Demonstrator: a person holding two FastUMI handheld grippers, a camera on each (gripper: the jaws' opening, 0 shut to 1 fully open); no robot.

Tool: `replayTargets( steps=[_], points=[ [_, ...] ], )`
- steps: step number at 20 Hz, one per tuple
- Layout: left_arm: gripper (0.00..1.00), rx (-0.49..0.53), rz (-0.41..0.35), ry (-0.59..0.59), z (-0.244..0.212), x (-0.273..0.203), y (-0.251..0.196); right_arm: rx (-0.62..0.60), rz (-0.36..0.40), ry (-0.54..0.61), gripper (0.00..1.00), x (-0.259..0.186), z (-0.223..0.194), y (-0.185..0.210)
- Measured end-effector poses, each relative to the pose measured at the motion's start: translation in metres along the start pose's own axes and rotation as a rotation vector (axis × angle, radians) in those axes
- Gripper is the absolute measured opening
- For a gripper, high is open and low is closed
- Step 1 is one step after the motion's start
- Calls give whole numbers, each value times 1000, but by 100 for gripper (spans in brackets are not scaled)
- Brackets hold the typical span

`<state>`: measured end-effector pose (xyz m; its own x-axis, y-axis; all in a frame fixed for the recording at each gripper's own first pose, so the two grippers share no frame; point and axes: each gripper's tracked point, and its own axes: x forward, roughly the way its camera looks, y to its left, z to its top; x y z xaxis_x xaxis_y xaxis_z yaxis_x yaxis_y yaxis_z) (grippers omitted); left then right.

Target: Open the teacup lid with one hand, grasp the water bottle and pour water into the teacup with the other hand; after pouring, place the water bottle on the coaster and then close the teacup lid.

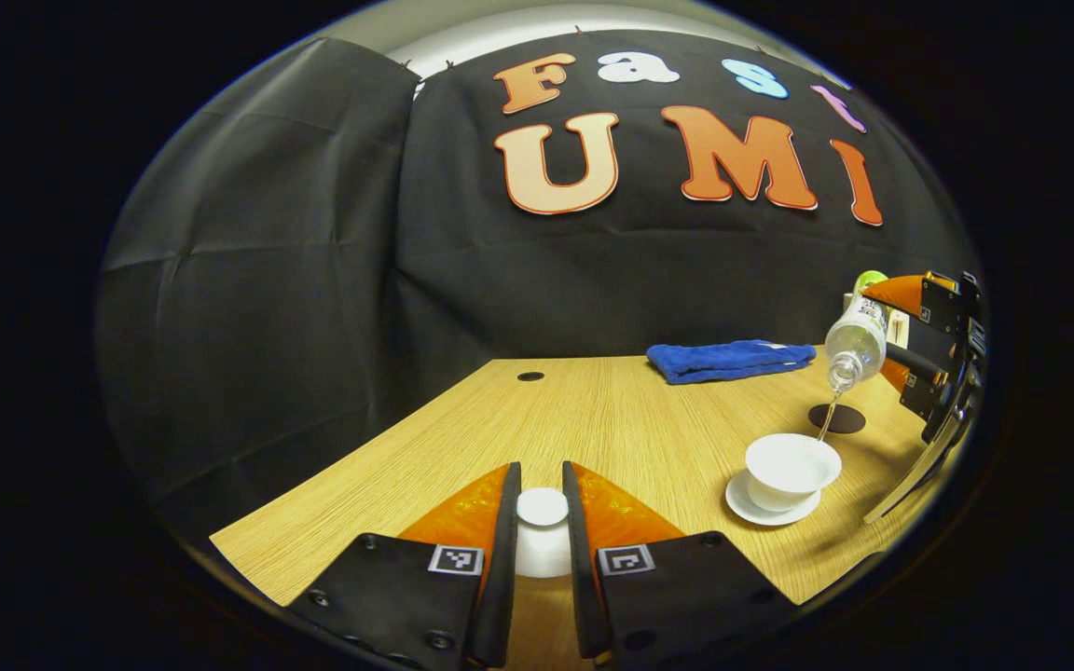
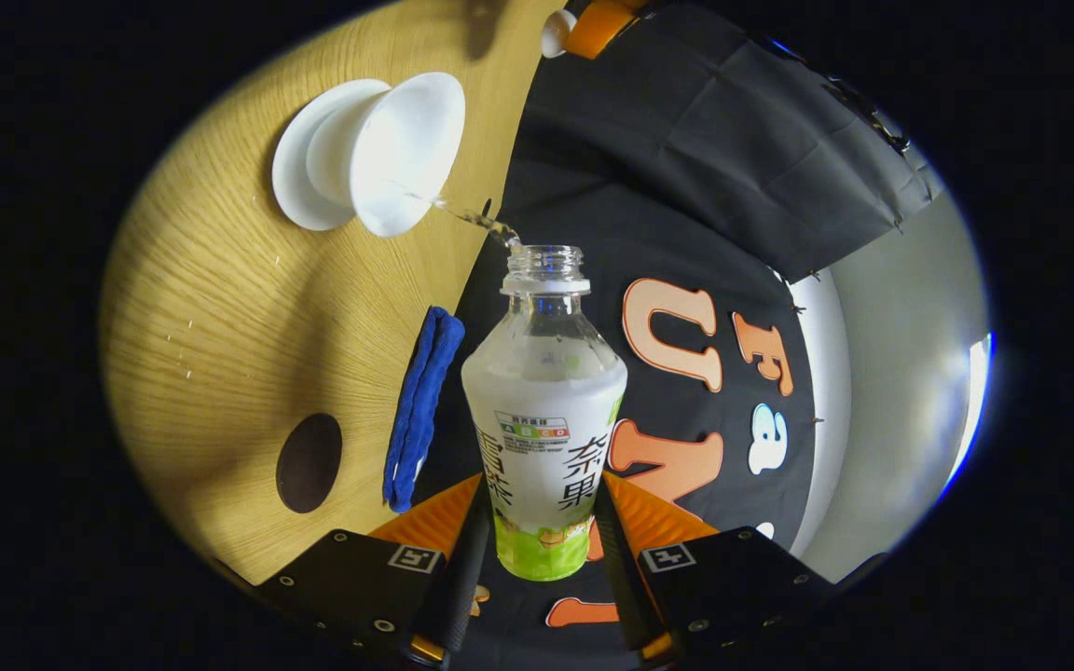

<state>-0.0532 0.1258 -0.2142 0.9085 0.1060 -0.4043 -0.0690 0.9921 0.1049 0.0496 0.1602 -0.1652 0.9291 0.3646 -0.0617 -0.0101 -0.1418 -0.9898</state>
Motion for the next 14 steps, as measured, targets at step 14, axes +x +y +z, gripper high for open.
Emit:
replayTargets(
  steps=[14],
  points=[
    [31, -12, 22, 11, -4, -10, 12, -115, -21, -68, 63, 5, 5, -14]
  ],
)
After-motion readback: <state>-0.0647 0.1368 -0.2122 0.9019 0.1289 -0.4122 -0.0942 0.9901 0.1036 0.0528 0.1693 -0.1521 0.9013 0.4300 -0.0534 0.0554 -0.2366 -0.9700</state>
